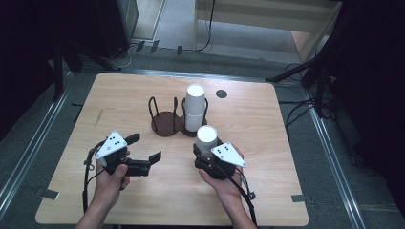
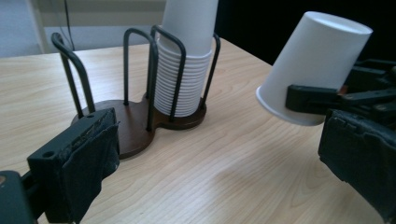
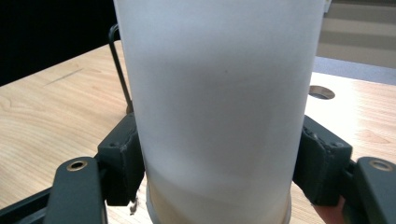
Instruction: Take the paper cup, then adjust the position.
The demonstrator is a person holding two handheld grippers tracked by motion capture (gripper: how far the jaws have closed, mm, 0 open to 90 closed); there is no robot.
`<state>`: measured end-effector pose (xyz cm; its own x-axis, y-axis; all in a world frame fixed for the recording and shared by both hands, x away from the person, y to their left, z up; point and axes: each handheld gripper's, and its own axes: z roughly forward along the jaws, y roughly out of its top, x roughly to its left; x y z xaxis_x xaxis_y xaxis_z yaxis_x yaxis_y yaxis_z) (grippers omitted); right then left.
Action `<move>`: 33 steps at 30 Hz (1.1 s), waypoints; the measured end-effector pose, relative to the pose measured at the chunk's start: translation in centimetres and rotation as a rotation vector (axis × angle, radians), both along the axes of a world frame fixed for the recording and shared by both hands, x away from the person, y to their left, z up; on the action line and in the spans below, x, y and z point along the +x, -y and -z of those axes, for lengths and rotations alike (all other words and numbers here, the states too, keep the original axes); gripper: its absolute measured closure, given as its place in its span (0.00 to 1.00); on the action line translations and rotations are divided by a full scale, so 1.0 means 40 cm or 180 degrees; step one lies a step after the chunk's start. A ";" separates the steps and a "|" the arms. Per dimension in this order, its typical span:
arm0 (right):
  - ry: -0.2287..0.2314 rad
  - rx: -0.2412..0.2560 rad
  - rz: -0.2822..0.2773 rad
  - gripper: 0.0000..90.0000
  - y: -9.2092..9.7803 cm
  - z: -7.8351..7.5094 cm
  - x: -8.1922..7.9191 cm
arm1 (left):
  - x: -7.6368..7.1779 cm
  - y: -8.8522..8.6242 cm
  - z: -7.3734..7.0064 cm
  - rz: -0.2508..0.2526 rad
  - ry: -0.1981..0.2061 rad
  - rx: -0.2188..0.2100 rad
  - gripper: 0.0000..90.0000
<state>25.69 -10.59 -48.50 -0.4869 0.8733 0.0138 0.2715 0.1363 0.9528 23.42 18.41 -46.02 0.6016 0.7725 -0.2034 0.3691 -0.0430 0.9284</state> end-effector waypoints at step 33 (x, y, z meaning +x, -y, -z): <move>0.0353 -0.0540 -0.0124 0.31 -0.072 0.012 -0.049 | -0.009 0.071 -0.028 0.0295 -0.0059 0.0034 0.05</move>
